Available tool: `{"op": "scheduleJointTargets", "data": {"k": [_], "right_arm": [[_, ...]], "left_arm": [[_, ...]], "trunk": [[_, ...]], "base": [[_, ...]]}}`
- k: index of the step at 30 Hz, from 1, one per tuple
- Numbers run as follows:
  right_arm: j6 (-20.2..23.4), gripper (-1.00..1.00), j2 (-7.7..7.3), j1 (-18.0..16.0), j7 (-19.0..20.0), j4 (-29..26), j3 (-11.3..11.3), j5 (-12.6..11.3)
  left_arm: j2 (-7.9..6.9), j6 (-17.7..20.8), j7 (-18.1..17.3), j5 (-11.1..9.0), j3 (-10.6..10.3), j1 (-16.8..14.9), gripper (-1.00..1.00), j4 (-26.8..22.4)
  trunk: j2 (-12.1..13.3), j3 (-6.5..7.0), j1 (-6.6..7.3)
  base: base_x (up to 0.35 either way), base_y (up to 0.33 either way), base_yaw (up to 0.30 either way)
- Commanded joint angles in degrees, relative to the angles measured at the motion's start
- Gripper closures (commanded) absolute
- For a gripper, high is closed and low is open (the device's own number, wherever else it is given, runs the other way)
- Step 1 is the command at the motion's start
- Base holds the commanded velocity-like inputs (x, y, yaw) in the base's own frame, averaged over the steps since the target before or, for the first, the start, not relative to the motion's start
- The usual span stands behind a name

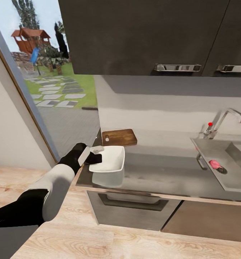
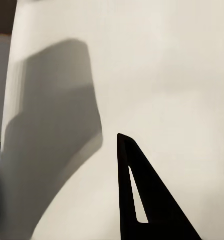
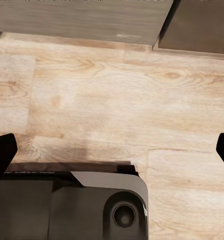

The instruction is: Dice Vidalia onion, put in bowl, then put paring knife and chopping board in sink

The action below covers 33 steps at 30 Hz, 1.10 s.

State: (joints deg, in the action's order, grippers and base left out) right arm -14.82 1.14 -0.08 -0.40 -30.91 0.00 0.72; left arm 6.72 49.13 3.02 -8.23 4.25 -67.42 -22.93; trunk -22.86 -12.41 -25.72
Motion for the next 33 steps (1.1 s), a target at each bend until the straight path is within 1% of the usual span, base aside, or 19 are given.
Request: {"op": "scheduleJointTargets", "data": {"k": [1,10,28,33], "right_arm": [[-0.1,-1.0,0.01,0.0,0.0,0.0,0.0,0.1],[-0.1,-1.0,0.01,0.0,0.0,0.0,0.0,0.1],[-0.1,-1.0,0.01,0.0,0.0,0.0,0.0,0.1],[-0.1,-1.0,0.01,0.0,0.0,0.0,0.0,0.1]], "left_arm": [[0.04,0.4,0.4,1.5,0.3,0.0,1.0,2.2],[0.04,0.4,0.4,1.5,0.3,0.0,1.0,2.3],[0.04,0.4,0.3,1.5,0.3,0.0,1.0,2.3],[0.04,0.4,0.4,1.5,0.3,0.0,1.0,2.3]], "trunk": [[-0.1,-0.12,-0.06],[-0.1,0.0,-0.06],[-0.1,1.54,-0.06],[-0.1,1.76,-0.06]], "base": [[0.029,0.0,0.0],[0.005,0.0,0.0],[0.0,0.0,0.0],[0.0,0.0,0.0]]}}
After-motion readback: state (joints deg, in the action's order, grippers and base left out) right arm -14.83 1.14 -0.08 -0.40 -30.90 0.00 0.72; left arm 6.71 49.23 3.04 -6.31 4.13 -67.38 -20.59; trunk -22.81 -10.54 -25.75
